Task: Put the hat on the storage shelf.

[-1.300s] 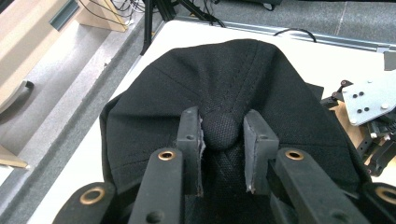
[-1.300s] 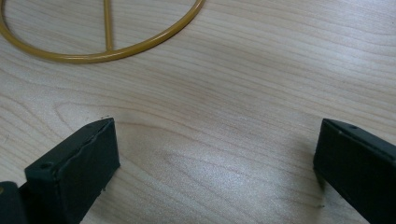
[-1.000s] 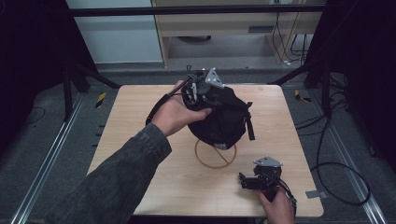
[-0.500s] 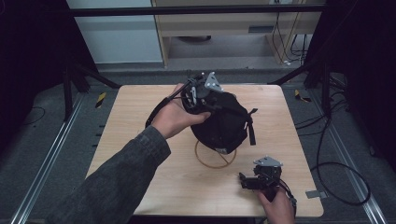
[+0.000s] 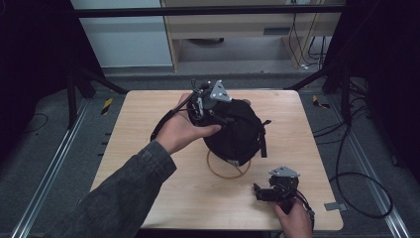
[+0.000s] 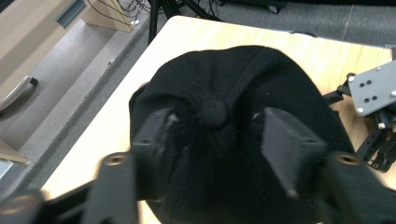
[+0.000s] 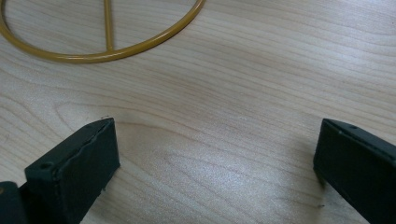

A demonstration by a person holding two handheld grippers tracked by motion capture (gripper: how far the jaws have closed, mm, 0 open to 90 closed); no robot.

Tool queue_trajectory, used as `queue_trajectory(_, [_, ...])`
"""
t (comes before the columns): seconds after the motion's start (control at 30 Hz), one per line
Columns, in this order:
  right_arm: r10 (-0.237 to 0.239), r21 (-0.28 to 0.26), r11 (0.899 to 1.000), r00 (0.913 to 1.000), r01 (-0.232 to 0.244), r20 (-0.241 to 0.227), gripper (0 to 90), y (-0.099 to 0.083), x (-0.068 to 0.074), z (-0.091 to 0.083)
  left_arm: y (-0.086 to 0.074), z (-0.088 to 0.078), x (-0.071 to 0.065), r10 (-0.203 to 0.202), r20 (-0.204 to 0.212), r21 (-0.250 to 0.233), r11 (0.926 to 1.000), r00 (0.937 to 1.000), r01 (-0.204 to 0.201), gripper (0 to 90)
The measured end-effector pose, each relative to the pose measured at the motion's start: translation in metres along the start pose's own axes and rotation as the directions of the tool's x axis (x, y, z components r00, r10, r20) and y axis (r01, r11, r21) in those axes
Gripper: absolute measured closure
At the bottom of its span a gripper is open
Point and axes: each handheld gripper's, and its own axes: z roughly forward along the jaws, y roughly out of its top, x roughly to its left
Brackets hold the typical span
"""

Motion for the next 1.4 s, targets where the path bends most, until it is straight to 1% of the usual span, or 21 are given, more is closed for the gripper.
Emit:
queue_trajectory(0.1, [-0.001, 0.003, 1.000, 1.0000, 0.001, 0.001, 0.4, 0.000, 0.000, 0.000, -0.002, -0.001, -0.003, -0.009, -0.002, -0.014, 0.9999, 1.0000, 0.009, 27.8])
queue_trajectory(0.2, [-0.001, 0.002, 1.000, 1.0000, 0.001, 0.000, 0.4, 0.000, 0.000, 0.000, -0.004, -0.003, -0.005, -0.017, 0.001, -0.018, 0.9997, 0.9999, 0.017, 19.5])
queue_trajectory(0.33, [0.000, 0.001, 1.000, 1.0000, 0.000, 0.000, 0.4, 0.000, 0.000, 0.000, -0.006, -0.007, -0.005, -0.026, 0.005, -0.031, 0.9992, 0.9997, 0.026, 14.2])
queue_trajectory(0.47, [-0.002, 0.000, 1.000, 1.0000, 0.002, -0.001, 0.4, 0.000, 0.000, 0.000, -0.011, -0.013, -0.003, -0.039, 0.007, -0.047, 0.9981, 0.9992, 0.040, 12.0])
queue_trajectory(0.5, [-0.002, 0.002, 1.000, 1.0000, 0.002, 0.000, 0.4, 0.000, 0.000, 0.000, -0.013, -0.015, -0.003, -0.048, 0.008, -0.056, 0.9973, 0.9988, 0.048, 11.7])
queue_trajectory(0.67, [0.003, 0.002, 1.000, 1.0000, -0.003, -0.001, 0.3, 0.000, 0.000, 0.000, -0.024, -0.026, -0.003, -0.062, -0.002, -0.083, 0.9946, 0.9981, 0.062, 9.6])
queue_trajectory(0.77, [0.003, 0.002, 1.000, 1.0000, -0.003, -0.001, 0.4, 0.000, 0.000, 0.000, -0.031, -0.033, -0.001, -0.090, 0.004, -0.104, 0.9905, 0.9959, 0.090, 8.5])
queue_trajectory(0.83, [0.008, 0.004, 1.000, 1.0000, -0.008, -0.003, 0.4, 0.000, 0.000, 0.000, -0.036, -0.038, 0.001, -0.098, 0.002, -0.106, 0.9896, 0.9952, 0.098, 7.7])
queue_trajectory(0.9, [-0.004, 0.002, 1.000, 1.0000, 0.004, -0.001, 0.4, 0.000, 0.000, 0.000, -0.040, -0.042, 0.003, -0.103, -0.003, -0.107, 0.9890, 0.9947, 0.102, 7.4])
queue_trajectory(0.97, [-0.003, 0.002, 1.000, 1.0000, 0.003, -0.001, 0.4, 0.000, 0.000, 0.000, -0.045, -0.045, 0.005, -0.104, -0.003, -0.107, 0.9888, 0.9945, 0.104, 7.2])
queue_trajectory(1.1, [-0.005, 0.001, 1.000, 1.0000, 0.005, -0.001, 0.4, 0.000, 0.000, 0.000, -0.055, -0.048, 0.004, -0.110, -0.016, -0.102, 0.9889, 0.9938, 0.108, 6.3])
queue_trajectory(1.17, [-0.004, 0.001, 1.000, 1.0000, 0.004, -0.001, 0.4, 0.000, 0.000, 0.000, -0.061, -0.050, 0.004, -0.125, -0.017, -0.111, 0.9863, 0.9920, 0.122, 6.3])
queue_trajectory(1.37, [-0.004, 0.001, 1.000, 1.0000, 0.004, -0.001, 0.4, 0.000, 0.000, 0.000, -0.078, -0.053, 0.006, -0.131, -0.034, -0.094, 0.9874, 0.9909, 0.127, 5.7])
queue_trajectory(1.4, [-0.004, 0.001, 1.000, 1.0000, 0.004, -0.001, 0.4, 0.000, 0.000, 0.000, -0.080, -0.053, 0.006, -0.137, -0.037, -0.094, 0.9867, 0.9899, 0.133, 5.7])
